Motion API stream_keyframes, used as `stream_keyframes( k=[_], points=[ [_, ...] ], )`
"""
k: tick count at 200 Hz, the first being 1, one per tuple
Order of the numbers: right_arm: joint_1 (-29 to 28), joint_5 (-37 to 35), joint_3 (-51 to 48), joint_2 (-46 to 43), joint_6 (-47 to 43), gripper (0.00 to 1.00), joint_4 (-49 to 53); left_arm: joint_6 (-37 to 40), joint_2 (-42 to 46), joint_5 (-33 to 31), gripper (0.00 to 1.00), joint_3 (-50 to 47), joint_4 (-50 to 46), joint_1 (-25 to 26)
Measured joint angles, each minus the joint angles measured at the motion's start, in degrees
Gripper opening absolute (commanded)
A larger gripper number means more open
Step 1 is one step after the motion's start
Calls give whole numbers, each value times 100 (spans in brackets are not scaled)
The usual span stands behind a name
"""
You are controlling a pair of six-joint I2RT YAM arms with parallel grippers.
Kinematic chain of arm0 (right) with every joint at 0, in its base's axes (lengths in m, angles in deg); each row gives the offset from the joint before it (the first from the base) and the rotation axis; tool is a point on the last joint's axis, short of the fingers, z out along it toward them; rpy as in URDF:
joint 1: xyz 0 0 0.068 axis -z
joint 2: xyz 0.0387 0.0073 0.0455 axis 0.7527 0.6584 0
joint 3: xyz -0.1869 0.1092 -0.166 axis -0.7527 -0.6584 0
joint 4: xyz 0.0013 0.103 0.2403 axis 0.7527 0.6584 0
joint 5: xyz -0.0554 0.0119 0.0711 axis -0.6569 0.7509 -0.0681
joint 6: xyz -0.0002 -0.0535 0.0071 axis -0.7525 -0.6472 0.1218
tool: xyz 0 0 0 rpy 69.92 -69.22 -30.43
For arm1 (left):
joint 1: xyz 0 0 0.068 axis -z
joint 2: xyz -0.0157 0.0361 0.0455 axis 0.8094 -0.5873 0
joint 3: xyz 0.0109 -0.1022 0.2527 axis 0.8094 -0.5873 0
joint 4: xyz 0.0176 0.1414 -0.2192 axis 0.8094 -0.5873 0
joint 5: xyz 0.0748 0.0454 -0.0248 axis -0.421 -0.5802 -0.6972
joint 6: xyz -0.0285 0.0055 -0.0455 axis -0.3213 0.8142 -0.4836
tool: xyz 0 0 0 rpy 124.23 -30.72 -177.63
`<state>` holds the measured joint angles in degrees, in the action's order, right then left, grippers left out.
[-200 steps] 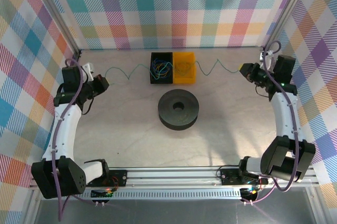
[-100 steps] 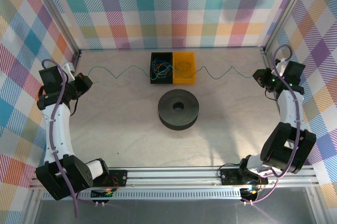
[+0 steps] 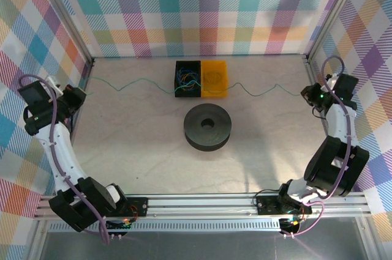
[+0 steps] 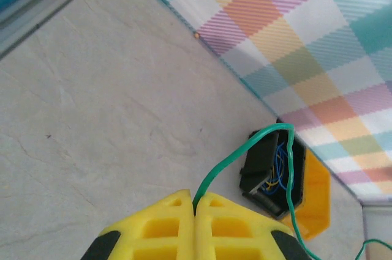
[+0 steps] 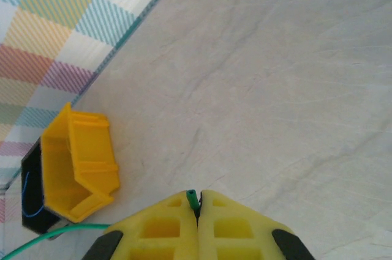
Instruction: Wrap the cables
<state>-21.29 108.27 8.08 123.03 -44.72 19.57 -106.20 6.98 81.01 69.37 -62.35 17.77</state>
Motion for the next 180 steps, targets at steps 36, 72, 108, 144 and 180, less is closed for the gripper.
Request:
stream_keyframes(
  k=[36,72,108,144,180],
  points=[
    [240,-127,0,66,-2,0,118,-249,90,4,0,4,15,-164],
    [240,240,-33,61,24,0,13,-369,116,11,0,4,111,-157],
    [-15,564,-212,52,24,0,-92,-212,356,-461,0,4,76,763],
    [-669,509,-162,98,-15,1,-85,-245,817,-1217,0,-114,122,1899],
    [-1185,280,11,313,-70,55,22,-466,1051,-1980,0,-411,166,2441]
  ],
)
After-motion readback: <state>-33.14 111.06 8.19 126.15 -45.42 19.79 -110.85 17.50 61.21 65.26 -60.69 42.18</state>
